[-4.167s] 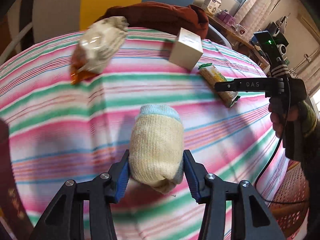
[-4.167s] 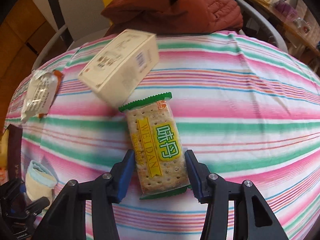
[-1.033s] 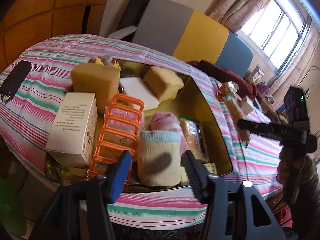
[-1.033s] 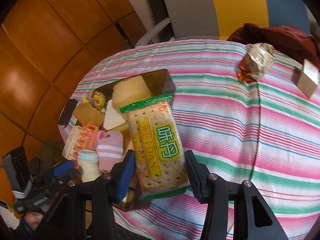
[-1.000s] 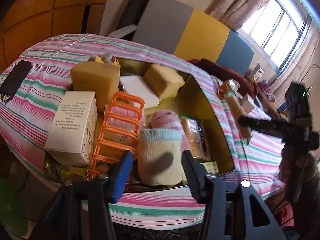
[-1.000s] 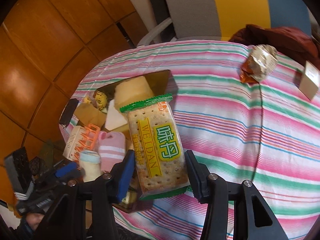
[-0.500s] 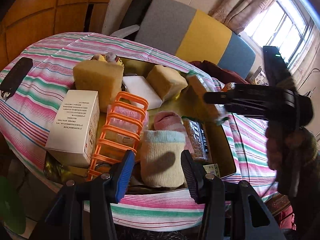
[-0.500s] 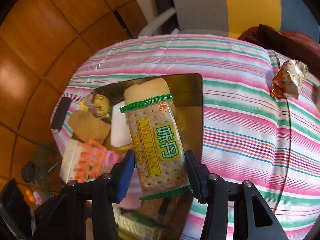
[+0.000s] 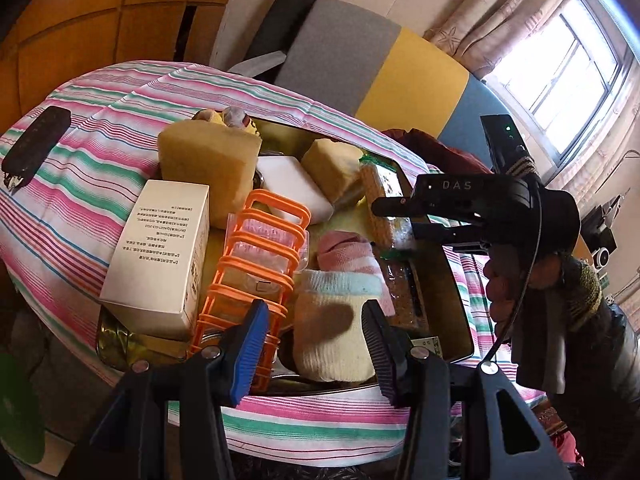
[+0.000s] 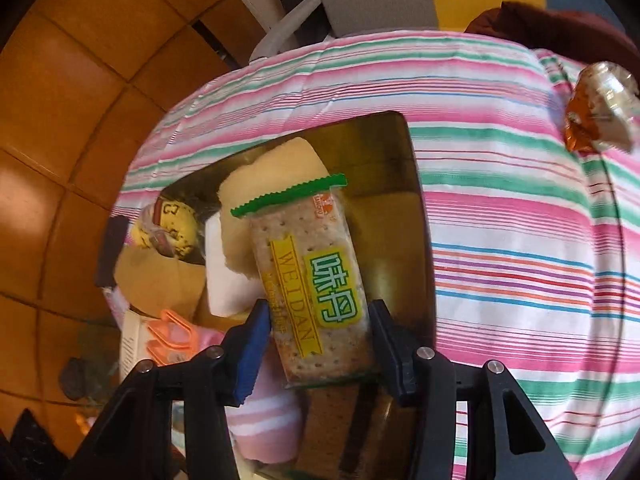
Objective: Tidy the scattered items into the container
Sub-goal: 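Release the cream sock into the tin with the left tool while the right tool drops the crackers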
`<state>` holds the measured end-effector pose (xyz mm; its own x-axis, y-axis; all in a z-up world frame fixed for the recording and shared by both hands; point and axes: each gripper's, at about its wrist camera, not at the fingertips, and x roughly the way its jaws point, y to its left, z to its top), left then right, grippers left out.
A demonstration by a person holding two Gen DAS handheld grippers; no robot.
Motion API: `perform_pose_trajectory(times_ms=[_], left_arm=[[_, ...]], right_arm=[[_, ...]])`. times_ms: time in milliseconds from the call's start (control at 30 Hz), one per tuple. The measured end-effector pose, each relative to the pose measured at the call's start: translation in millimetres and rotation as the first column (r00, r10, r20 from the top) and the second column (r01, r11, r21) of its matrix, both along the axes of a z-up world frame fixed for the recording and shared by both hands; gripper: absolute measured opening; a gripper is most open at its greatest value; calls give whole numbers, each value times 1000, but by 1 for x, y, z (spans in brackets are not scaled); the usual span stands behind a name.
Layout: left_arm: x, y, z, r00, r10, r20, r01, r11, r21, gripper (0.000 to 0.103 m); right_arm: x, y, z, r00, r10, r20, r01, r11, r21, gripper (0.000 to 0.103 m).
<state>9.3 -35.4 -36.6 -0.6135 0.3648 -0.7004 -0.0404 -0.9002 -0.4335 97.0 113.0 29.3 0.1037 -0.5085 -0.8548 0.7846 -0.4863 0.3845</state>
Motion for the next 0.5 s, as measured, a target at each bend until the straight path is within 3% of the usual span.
perform_pose_trajectory(times_ms=[133, 233, 333, 400, 467, 500], left_arm=[[-1, 0, 0, 1000, -4, 0, 4, 1000, -6, 49], [-2, 0, 0, 1000, -6, -1, 6, 1000, -9, 49], [-1, 0, 1, 1000, -10, -6, 10, 1000, -11, 49], [-1, 1, 1, 1000, -12, -4, 12, 1000, -10, 49], [-2, 1, 0, 1000, -12, 0, 12, 1000, -9, 49], [-2, 1, 0, 1000, -12, 0, 12, 1000, -9, 49]], right_arm=[[8, 3, 9, 996, 6, -88, -7, 1000, -8, 53], [10, 11, 20, 990, -11, -141, 4, 999, -49, 70], [9, 15, 32, 984, -19, -174, 0, 994, -106, 71], [13, 11, 37, 986, 40, -160, -62, 989, -132, 65], [19, 6, 34, 988, 115, -99, -129, 982, -140, 45], [22, 4, 31, 986, 149, -74, -158, 979, -132, 40]])
